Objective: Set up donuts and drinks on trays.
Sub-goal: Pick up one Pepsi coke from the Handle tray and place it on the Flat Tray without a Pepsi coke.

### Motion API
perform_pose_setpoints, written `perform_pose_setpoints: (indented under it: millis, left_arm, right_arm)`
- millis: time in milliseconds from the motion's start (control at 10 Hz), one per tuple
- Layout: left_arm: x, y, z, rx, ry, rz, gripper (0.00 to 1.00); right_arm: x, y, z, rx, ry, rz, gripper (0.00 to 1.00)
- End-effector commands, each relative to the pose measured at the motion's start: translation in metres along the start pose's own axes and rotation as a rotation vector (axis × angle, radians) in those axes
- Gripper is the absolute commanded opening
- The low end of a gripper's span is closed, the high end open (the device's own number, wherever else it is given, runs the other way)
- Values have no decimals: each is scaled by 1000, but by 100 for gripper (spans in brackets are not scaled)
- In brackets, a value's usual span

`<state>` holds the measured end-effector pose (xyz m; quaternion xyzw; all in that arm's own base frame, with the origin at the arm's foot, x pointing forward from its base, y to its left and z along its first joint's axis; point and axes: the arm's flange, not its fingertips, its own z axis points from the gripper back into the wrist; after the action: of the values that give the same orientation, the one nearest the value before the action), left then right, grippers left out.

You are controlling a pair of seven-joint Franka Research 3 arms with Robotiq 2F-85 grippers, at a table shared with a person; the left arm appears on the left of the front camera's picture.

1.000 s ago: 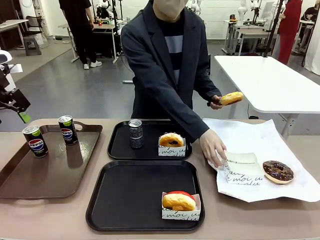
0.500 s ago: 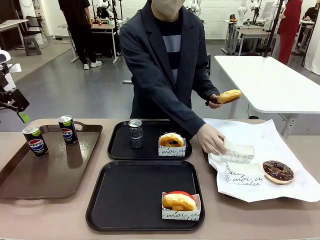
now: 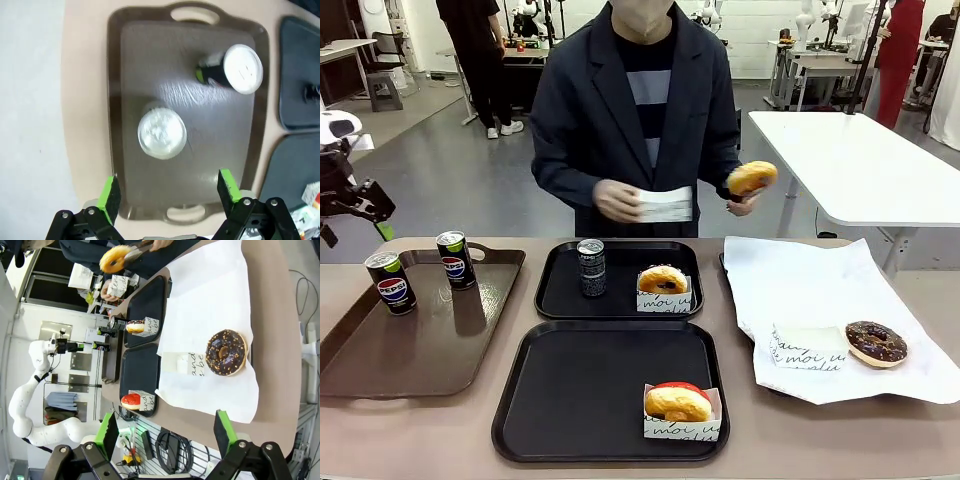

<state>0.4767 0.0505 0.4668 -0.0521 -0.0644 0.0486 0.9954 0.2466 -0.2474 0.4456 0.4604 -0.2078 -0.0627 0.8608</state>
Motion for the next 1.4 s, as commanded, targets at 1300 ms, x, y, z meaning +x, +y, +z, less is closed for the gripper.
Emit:
perform_pose_setpoints:
  millis: [1300]
  left_arm:
    - [28,-10,-74,106,113,21,100]
  right_arm:
    - [2,0,-1,32,-24,16,100]
